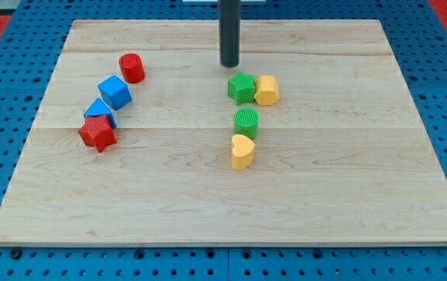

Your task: Move the yellow hexagon diagonally to the top right of green star

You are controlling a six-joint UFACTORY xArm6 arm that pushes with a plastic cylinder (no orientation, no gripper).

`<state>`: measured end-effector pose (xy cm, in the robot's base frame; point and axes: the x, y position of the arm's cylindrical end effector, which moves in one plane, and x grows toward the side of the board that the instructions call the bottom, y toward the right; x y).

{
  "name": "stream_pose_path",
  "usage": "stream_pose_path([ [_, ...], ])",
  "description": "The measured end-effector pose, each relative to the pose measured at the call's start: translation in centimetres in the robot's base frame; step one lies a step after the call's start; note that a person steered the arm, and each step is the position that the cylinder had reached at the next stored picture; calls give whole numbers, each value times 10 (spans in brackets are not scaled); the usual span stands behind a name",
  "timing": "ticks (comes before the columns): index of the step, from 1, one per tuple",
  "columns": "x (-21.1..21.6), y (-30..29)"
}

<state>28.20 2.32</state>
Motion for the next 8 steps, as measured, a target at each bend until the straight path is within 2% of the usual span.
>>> stream_pose_path([
  [1,17,74],
  [2,84,108],
  [3,122,99],
  [4,122,54],
  [6,124,40],
  [8,92,38],
])
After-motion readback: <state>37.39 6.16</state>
